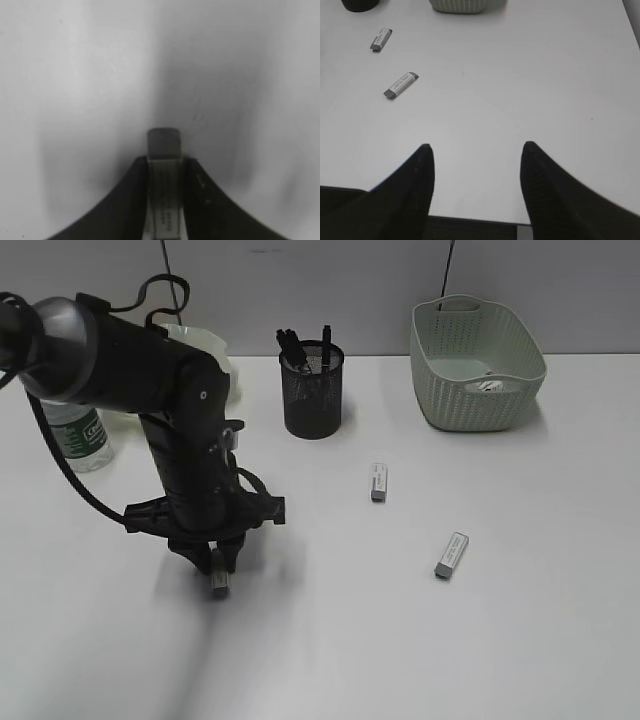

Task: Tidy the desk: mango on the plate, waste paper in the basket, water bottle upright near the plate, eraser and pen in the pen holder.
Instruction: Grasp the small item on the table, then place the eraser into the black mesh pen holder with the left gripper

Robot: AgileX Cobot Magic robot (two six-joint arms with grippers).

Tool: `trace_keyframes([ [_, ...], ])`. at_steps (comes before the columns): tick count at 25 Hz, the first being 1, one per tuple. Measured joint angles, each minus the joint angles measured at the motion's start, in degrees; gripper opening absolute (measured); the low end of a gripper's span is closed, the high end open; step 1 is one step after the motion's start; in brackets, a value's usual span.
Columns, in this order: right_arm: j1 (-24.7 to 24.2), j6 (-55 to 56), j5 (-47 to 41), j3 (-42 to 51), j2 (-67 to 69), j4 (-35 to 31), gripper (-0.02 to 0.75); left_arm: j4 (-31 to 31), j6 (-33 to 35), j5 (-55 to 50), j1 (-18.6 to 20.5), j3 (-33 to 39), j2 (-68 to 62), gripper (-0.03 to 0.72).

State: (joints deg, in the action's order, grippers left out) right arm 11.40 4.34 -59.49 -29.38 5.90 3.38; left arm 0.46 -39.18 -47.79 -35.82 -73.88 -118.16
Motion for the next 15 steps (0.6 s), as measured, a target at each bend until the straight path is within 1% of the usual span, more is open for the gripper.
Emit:
trace_keyframes([
  [3, 0.0, 0.0, 0.0, 0.0, 0.0, 0.0, 0.441, 0.0, 0.0, 0.0, 0.0, 0.0, 0.0, 0.170],
  [8, 0.0, 0.0, 0.0, 0.0, 0.0, 0.0, 0.441, 0.0, 0.0, -0.6, 0.0, -1.0, -0.1, 0.163],
  [12, 0.0, 0.0, 0.0, 0.0, 0.0, 0.0, 0.441, -0.1, 1.1, -2.9, 0.0, -6.4, -0.4, 0.163],
  [15, 0.0, 0.0, 0.0, 0.0, 0.0, 0.0, 0.441, 0.6, 2.1, -4.6, 0.0, -13.2, -0.5, 0.163],
])
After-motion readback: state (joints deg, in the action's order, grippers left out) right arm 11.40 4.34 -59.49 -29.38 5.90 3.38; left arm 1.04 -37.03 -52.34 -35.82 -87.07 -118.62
